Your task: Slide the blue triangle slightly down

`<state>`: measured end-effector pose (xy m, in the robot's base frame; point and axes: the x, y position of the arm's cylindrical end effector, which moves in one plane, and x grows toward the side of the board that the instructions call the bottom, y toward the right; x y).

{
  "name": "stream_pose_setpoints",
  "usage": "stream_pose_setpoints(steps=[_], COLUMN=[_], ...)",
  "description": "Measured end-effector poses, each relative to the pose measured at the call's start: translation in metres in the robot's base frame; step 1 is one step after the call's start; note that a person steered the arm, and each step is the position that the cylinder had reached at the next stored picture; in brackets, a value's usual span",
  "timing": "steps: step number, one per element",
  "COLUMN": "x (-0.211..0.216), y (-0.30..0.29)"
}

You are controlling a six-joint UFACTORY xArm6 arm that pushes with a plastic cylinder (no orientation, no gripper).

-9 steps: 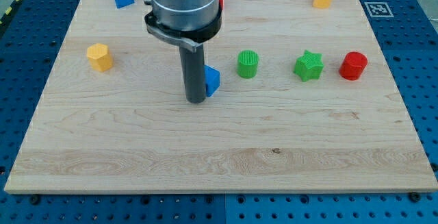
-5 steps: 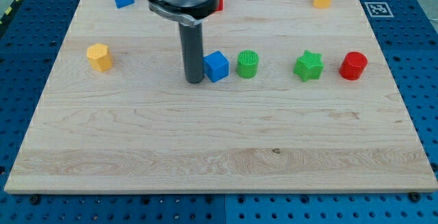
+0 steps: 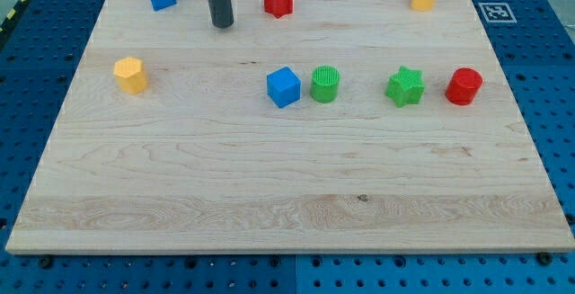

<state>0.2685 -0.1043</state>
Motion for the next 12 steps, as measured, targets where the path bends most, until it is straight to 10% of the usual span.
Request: stream_pose_setpoints(steps=[2,6,12], x=[-0.077,-0.076,0.006], y=[-0.034,-0.12,-0.128])
